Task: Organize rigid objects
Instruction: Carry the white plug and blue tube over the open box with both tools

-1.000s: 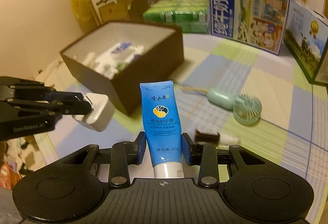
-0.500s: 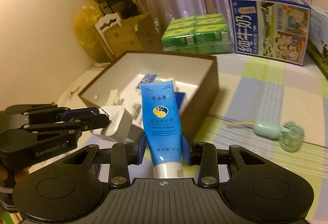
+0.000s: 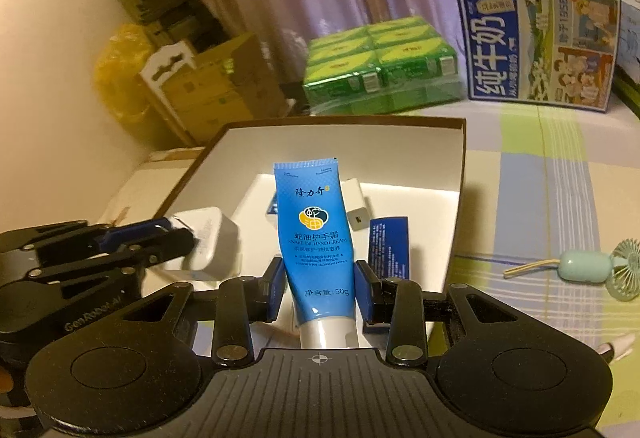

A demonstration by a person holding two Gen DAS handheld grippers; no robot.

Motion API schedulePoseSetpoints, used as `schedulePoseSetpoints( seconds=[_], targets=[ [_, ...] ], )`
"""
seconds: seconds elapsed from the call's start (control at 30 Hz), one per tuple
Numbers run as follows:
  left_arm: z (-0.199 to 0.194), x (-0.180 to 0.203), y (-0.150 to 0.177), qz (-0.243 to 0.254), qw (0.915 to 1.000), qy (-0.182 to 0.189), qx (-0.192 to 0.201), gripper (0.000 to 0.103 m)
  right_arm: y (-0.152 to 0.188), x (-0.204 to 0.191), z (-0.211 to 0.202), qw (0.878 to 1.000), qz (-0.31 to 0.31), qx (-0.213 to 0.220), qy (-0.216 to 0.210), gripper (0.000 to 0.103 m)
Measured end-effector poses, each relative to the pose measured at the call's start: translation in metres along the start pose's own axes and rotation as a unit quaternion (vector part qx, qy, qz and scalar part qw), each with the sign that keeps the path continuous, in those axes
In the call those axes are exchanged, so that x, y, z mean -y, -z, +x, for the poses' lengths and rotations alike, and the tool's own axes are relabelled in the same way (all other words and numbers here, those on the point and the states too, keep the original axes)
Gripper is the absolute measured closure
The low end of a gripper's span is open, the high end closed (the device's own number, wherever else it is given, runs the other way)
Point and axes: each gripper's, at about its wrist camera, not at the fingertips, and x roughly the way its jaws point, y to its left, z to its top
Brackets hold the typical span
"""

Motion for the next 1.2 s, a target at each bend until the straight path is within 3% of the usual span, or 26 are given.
schedulePoseSetpoints(
  seconds=[0.3, 0.7, 0.9, 1.2],
  targets=[
    [0.042, -0.04, -0.01, 0.015, 0.9996, 0.002, -0.023, 0.087, -0.007, -0.014, 0.052, 0.996, 0.062, -0.018, 0.066, 0.07],
    [0.081, -0.066, -0.004, 0.018, 0.9982, 0.009, -0.057, 0.087, -0.008, -0.013, 0.097, 0.984, 0.113, -0.037, 0.131, 0.069],
    [0.092, -0.071, -0.003, 0.016, 0.9975, 0.015, -0.067, 0.087, -0.009, -0.006, 0.112, 0.979, 0.134, -0.048, 0.144, 0.066],
    [0.106, -0.07, -0.005, 0.022, 0.9965, 0.022, -0.078, 0.087, -0.009, -0.012, 0.112, 0.985, 0.092, -0.052, 0.14, 0.058]
  ],
)
